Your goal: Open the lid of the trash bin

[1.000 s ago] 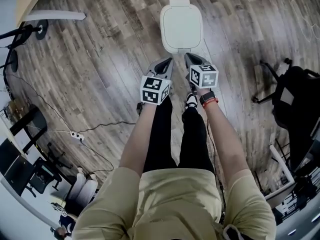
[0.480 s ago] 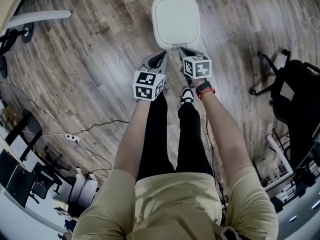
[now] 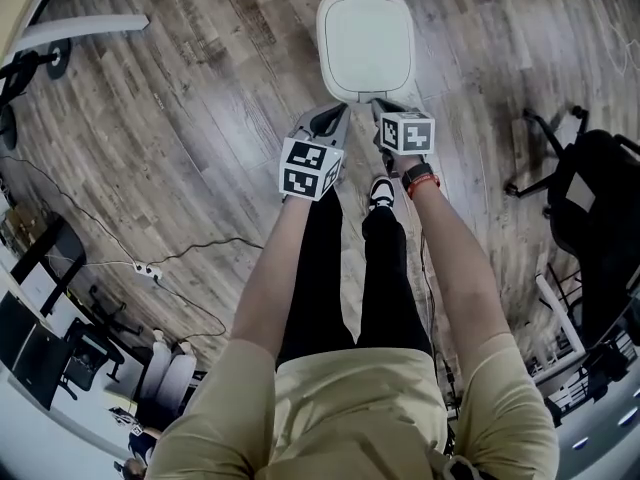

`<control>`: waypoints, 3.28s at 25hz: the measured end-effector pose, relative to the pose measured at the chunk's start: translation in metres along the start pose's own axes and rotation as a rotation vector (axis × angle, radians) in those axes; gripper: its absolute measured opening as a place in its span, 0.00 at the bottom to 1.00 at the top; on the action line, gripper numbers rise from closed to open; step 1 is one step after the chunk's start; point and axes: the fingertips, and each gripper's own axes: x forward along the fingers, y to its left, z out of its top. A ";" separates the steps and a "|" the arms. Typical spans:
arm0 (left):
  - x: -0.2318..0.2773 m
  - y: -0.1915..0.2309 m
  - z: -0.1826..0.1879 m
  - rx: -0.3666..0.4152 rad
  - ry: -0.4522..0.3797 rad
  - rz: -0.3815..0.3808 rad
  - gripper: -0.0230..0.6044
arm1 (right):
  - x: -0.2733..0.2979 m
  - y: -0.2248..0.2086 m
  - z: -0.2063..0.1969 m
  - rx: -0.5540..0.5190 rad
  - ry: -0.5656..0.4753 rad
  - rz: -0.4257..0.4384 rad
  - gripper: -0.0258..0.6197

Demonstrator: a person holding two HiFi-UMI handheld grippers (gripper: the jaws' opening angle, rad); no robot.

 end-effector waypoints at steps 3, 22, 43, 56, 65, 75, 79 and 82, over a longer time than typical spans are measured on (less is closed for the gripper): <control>0.000 0.003 0.001 -0.002 0.000 0.003 0.08 | 0.002 0.002 0.000 -0.018 0.007 0.003 0.06; 0.007 0.004 -0.010 -0.013 0.030 0.012 0.08 | 0.005 0.000 -0.003 -0.031 0.034 0.004 0.06; -0.079 -0.039 0.040 0.015 0.054 0.015 0.08 | -0.117 0.049 0.022 -0.061 -0.031 -0.024 0.06; -0.210 -0.123 0.138 -0.005 -0.063 0.074 0.08 | -0.311 0.127 0.067 -0.151 -0.216 -0.019 0.06; -0.298 -0.191 0.199 0.010 -0.200 0.162 0.07 | -0.438 0.174 0.089 -0.245 -0.361 0.000 0.06; -0.376 -0.277 0.218 0.076 -0.316 0.201 0.07 | -0.566 0.205 0.081 -0.303 -0.524 -0.009 0.06; -0.388 -0.306 0.243 0.134 -0.378 0.231 0.07 | -0.613 0.200 0.096 -0.358 -0.620 -0.029 0.06; -0.401 -0.329 0.258 0.154 -0.434 0.238 0.07 | -0.647 0.200 0.098 -0.390 -0.694 -0.027 0.06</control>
